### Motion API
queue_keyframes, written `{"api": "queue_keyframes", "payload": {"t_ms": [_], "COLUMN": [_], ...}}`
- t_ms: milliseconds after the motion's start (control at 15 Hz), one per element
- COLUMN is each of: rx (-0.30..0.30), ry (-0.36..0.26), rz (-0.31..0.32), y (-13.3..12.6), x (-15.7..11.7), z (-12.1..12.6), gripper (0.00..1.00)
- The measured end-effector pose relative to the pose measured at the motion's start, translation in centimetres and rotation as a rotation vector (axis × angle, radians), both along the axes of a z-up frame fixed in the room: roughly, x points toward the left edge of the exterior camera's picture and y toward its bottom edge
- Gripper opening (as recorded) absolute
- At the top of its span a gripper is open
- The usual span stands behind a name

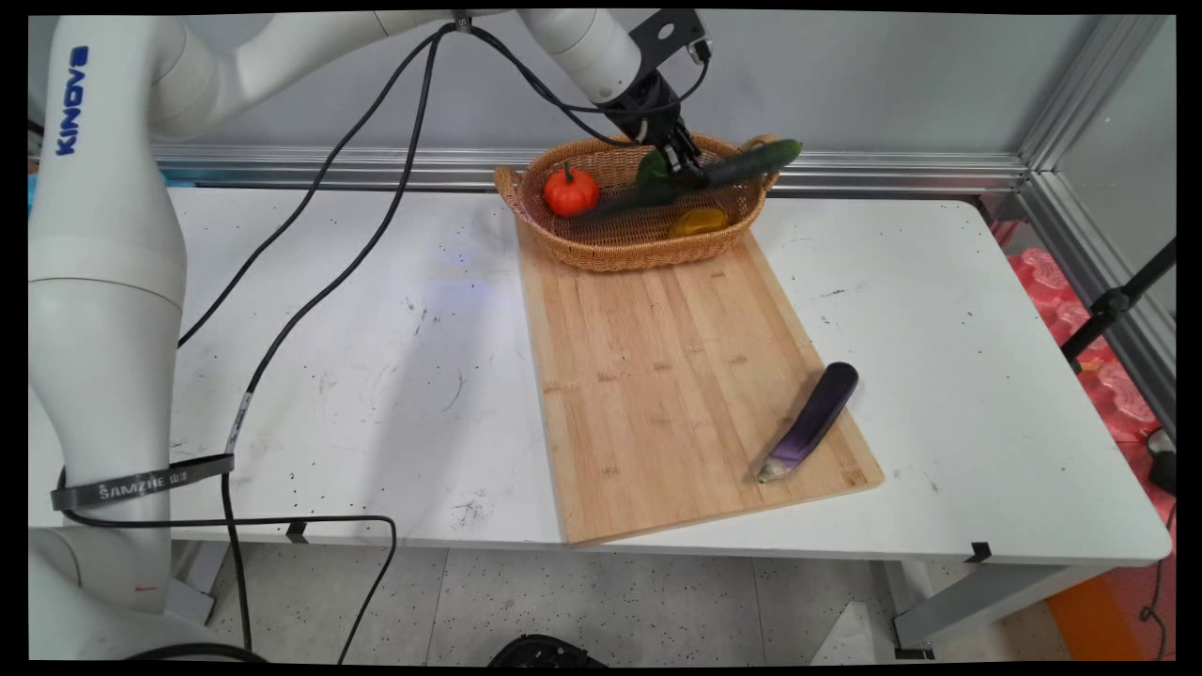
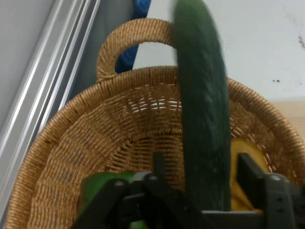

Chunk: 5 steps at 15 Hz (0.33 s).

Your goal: Place the picked object in the vegetable basket

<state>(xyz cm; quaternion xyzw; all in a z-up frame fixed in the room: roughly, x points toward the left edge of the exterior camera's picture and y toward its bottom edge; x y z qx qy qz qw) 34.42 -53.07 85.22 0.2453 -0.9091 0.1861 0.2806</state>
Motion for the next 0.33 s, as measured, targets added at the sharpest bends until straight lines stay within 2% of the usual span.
{"api": "queue_keyframes", "payload": {"t_ms": [333], "rx": [0.010], "ry": [0.004], "rz": [0.008], "y": [0.16], "x": [0.14], "z": [-0.28], "gripper": [1.00]}}
